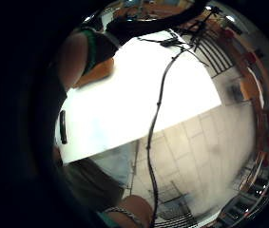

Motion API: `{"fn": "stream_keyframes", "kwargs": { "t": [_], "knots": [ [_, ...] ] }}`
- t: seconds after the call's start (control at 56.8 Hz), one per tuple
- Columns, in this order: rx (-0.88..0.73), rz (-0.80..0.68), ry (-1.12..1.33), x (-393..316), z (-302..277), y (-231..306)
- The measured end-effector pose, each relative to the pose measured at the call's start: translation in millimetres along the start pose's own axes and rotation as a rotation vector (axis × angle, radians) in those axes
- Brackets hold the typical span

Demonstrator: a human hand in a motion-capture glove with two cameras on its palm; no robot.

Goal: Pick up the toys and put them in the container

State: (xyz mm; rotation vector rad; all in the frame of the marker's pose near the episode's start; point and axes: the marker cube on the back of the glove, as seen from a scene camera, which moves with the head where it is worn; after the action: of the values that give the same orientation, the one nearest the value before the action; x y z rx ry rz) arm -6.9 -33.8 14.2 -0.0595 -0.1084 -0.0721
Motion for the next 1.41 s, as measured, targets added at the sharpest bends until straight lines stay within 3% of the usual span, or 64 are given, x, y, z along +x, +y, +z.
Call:
{"fn": "stream_keyframes", "kwargs": {
  "t": [0.176,0.299,0.458,0.598,0.739,0.95,1.197,1.32,1.408],
  "knots": [
    [-0.001,-0.126,-0.159,19,45,-77],
    [-0.138,-0.125,-0.366,37,103,-126],
    [-0.240,-0.131,-0.317,38,144,-159],
    [-0.219,-0.180,-0.365,33,154,-166],
    [-0.222,-0.241,-0.441,24,118,-141],
    [-0.085,-0.343,-0.088,-28,-13,-111],
    [0.033,-0.550,0.140,-153,-111,-102],
    [0.044,-0.791,0.137,-220,-137,-112],
    [0.076,-0.789,0.137,-269,-148,-137]
  ]
}}
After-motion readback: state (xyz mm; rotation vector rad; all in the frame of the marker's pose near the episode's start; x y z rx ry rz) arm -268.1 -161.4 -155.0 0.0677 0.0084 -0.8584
